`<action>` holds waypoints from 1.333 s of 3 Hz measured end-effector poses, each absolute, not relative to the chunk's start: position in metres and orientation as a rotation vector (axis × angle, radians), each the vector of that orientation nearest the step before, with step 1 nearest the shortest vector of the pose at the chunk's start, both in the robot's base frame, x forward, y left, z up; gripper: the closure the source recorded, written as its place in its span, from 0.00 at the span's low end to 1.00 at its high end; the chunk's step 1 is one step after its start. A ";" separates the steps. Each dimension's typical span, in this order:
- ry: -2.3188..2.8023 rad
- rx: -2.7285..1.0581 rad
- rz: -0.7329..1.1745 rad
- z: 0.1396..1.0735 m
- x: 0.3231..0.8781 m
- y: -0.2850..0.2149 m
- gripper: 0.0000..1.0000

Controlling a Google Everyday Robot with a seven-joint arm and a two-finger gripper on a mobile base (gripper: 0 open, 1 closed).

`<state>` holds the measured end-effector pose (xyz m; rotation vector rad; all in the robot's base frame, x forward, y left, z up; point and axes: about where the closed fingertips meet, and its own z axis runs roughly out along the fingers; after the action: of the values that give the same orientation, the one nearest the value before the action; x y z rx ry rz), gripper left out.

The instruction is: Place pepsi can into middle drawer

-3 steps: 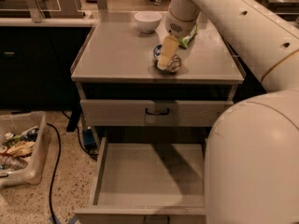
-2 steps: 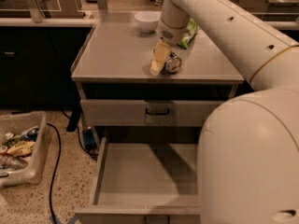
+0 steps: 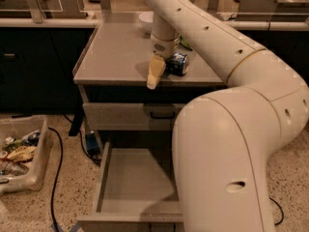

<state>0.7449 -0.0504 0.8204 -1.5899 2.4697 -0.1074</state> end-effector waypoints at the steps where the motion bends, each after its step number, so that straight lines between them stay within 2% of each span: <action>1: 2.479 -1.596 -0.106 0.818 0.743 -0.051 0.00; 3: 2.479 -1.596 -0.106 0.818 0.743 -0.051 0.42; 4: 2.479 -1.596 -0.106 0.818 0.744 -0.051 0.38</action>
Offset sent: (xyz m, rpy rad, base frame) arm -0.0014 -0.0011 -0.0024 -0.0052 0.0099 -0.0006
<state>0.7435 -0.0515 0.8179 -1.5956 2.4792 -0.1063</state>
